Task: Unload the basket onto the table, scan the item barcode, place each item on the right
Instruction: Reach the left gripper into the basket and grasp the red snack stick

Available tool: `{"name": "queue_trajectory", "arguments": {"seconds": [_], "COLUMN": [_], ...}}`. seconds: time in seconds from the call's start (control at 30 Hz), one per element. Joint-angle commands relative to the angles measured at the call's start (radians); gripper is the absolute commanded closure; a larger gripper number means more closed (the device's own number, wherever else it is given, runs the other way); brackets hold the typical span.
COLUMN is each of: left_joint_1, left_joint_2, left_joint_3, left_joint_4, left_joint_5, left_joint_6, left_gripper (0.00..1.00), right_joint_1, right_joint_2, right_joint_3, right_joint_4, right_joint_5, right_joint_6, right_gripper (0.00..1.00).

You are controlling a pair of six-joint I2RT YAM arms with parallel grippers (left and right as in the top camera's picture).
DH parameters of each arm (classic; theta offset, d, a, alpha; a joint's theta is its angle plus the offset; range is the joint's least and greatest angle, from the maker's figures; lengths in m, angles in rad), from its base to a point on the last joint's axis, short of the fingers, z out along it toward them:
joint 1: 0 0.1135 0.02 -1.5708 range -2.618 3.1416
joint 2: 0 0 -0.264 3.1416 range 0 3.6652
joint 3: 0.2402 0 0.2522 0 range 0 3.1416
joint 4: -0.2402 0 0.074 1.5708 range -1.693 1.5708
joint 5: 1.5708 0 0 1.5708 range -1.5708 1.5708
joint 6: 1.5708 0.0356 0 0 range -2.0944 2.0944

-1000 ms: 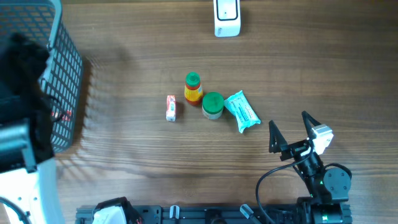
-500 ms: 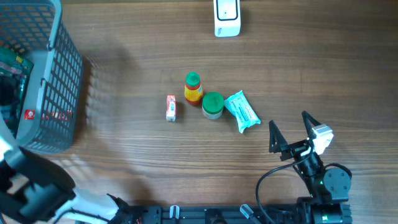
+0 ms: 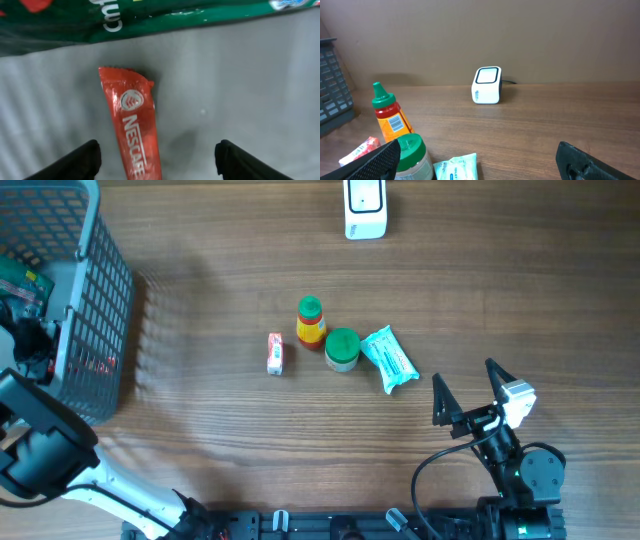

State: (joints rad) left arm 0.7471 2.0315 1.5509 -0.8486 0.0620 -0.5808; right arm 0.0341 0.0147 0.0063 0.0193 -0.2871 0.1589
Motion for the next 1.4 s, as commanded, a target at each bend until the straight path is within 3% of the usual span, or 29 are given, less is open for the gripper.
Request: {"name": "queue_trajectory", "arguments": {"seconds": [0.0,0.13,0.3,0.47,0.8,1.13,1.37], "left_joint_1": [-0.013,-0.018,-0.018,-0.017,-0.012,-0.010,-0.031], "left_joint_2": [0.047,0.075,0.112,0.111,-0.022,-0.345,-0.560], "left_joint_3": [0.002,0.002,0.000,0.000,0.185,0.297,0.297], "left_joint_4": [0.004,-0.002,-0.050,-0.078,-0.211,-0.257,-0.257], "left_joint_5": [-0.004,-0.023,-0.057,-0.075,-0.075,-0.066,0.106], "left_joint_6": [0.000,0.000,0.000,0.000,0.000,-0.004,-0.004], "left_gripper": [0.32,0.33,0.56,0.96,0.96,0.96,0.96], "right_joint_1": [0.003,0.003,0.003,0.003,0.003,0.003,0.003], "right_joint_2": [-0.005,-0.005,-0.005,-0.005,-0.005,-0.005,-0.005], "right_joint_3": [-0.001,-0.001,-0.001,-0.001,-0.001,-0.001,-0.001], "right_joint_4": [0.003,0.003,0.003,0.003,0.003,0.003,0.003], "right_joint_5": [0.005,0.005,0.005,0.005,0.005,0.005,0.005], "right_joint_6": [-0.010,-0.009,-0.009,-0.010,-0.010,-0.010,-0.009], "right_gripper": [0.00,0.00,0.00,0.00,0.00,0.00,0.00]}}
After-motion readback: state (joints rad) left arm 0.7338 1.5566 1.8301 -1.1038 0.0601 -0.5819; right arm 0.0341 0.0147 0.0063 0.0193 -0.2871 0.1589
